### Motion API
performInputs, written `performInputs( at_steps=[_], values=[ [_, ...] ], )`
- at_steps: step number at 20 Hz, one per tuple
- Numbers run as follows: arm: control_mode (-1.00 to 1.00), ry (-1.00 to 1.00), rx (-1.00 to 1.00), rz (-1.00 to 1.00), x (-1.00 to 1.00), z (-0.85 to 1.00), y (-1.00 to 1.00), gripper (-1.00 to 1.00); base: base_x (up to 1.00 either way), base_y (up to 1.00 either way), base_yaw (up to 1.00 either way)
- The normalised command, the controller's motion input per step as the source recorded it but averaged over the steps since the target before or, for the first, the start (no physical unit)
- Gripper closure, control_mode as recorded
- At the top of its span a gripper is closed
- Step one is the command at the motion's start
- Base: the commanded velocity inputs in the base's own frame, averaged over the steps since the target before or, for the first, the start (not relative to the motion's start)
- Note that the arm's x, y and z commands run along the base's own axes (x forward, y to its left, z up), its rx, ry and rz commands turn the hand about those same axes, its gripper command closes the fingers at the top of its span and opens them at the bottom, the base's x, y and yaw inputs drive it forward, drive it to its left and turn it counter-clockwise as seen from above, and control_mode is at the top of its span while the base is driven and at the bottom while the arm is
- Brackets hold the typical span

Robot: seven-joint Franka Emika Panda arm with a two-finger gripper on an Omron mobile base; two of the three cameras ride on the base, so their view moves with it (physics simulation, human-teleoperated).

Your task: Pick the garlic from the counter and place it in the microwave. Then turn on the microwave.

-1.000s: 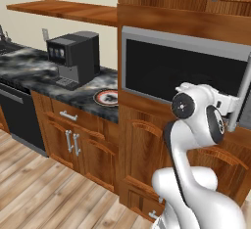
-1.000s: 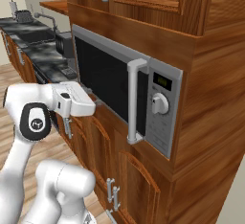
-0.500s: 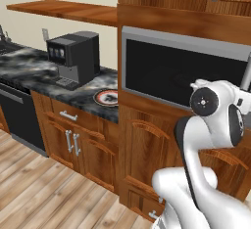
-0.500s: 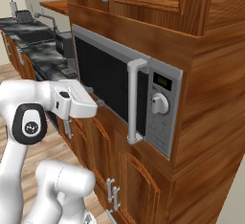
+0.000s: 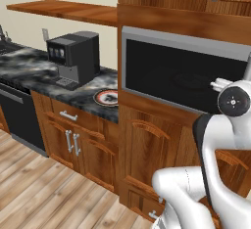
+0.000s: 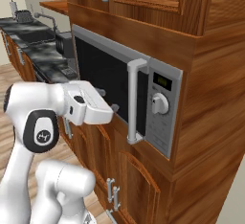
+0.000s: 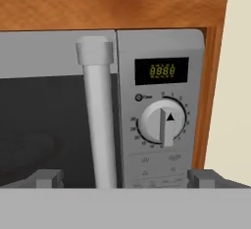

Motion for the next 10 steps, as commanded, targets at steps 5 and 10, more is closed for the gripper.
performInputs(
  at_steps=[5,10],
  values=[
    [-1.00,-0.07,-0.02,0.01,-0.17,-0.26,-0.37,-1.00,0.00,0.00,0.00],
    [-1.00,-0.11,-0.04,0.00,-0.07,-0.42,-0.23,-1.00,0.00,0.00,0.00]
  ],
)
